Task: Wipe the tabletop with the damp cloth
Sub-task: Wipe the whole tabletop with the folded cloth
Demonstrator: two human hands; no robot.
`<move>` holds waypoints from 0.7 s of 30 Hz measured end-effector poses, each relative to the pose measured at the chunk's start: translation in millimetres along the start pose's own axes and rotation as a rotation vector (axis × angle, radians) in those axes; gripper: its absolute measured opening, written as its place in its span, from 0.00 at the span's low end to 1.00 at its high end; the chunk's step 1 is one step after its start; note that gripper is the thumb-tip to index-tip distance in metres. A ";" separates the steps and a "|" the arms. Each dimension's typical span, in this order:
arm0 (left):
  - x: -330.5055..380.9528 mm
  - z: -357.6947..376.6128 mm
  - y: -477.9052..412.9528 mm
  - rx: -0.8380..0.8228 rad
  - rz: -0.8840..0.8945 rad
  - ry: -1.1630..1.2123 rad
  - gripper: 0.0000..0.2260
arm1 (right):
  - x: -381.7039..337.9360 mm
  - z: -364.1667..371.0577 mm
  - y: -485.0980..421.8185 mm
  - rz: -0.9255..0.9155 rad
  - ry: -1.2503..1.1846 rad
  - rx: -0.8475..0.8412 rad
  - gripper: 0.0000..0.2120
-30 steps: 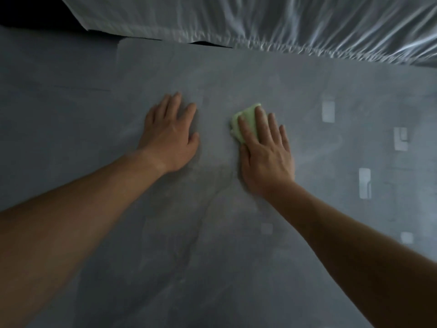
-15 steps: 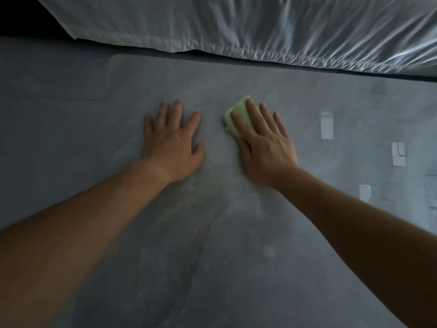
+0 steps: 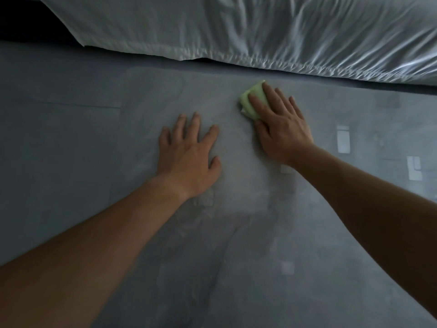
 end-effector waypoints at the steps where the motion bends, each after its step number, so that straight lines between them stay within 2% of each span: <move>1: -0.6 -0.4 0.4 0.000 0.003 0.001 0.30 | 4.8 -2.4 -7.0 0.070 -0.023 0.014 0.27; 3: -0.9 -0.7 1.2 0.001 0.014 0.002 0.30 | 2.9 -2.8 -17.6 0.195 -0.067 0.039 0.27; 4: -1.3 -1.0 1.3 0.004 0.020 0.012 0.30 | -6.5 -1.9 -20.3 0.198 -0.071 0.047 0.27; 9: -8.2 -5.5 4.1 0.025 0.040 0.131 0.29 | -49.6 8.7 -8.4 -0.172 0.010 -0.029 0.27; 10: -9.7 -5.9 6.1 0.034 0.052 0.144 0.29 | -43.2 7.0 -10.4 -0.168 0.011 -0.031 0.27; 15: -28.4 -15.8 16.0 0.167 0.040 0.159 0.28 | -30.4 -1.1 -36.8 0.080 -0.049 0.038 0.27; 21: -40.3 -3.4 25.9 0.117 -0.025 0.100 0.28 | -78.4 12.5 -12.7 -0.222 0.032 -0.048 0.27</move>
Point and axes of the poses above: each hand's wrist, its own y-axis away from the middle knuckle, its own z-axis out of the palm, x = y × z, the point moved 10 cm from there along -y, towards the middle knuckle, and after that the axes turned 1 degree about -x, right-handed, at the moved point
